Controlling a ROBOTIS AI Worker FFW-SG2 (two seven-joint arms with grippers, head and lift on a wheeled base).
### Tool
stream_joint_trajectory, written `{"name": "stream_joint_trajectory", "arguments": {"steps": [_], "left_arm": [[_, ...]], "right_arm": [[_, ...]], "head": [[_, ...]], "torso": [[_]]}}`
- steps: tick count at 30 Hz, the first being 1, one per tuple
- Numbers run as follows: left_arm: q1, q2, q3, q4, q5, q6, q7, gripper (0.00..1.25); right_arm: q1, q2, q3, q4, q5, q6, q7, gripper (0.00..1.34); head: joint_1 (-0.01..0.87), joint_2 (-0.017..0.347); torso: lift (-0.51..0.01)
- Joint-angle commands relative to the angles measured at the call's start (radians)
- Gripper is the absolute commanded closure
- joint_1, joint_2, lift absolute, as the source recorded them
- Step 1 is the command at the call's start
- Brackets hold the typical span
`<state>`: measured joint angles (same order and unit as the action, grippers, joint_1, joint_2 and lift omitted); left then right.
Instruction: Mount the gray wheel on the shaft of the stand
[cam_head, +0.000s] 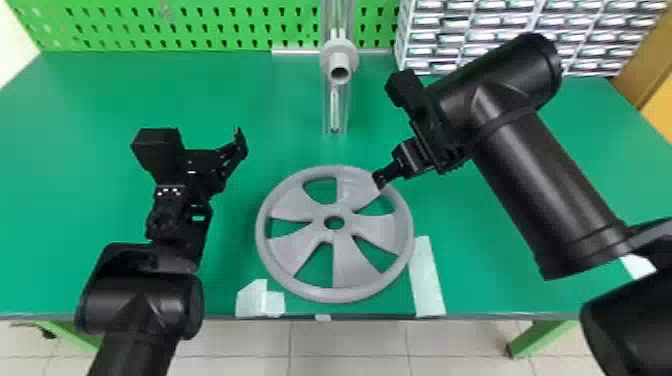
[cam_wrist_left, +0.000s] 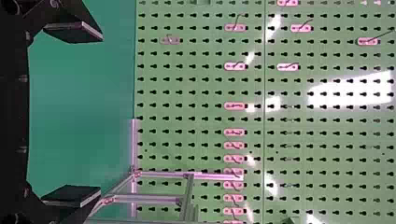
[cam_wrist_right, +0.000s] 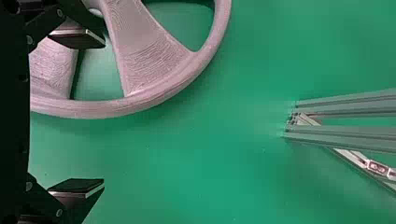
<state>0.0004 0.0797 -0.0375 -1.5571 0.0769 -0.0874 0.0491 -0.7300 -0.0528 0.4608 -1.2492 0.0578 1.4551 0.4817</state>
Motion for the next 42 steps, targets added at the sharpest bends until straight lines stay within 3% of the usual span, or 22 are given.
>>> {"name": "stream_joint_trajectory", "arguments": {"steps": [1, 14, 42], "left_arm": [[0.000, 0.000, -0.001, -0.001, 0.000, 0.000, 0.000, 0.13], [-0.003, 0.000, -0.002, -0.003, -0.002, 0.000, 0.000, 0.13], [-0.005, 0.000, 0.001, -0.005, -0.002, 0.000, 0.000, 0.13]], "right_arm": [[-0.006, 0.005, 0.009, 0.024, -0.003, -0.009, 0.000, 0.23], [-0.014, 0.011, 0.022, 0.077, -0.007, -0.027, 0.000, 0.24], [0.001, 0.011, 0.027, 0.105, -0.009, -0.033, 0.000, 0.24]], "head": [[0.865, 0.052], [0.865, 0.052], [0.865, 0.052]], "torso": [[-0.101], [-0.101], [-0.101]]}}
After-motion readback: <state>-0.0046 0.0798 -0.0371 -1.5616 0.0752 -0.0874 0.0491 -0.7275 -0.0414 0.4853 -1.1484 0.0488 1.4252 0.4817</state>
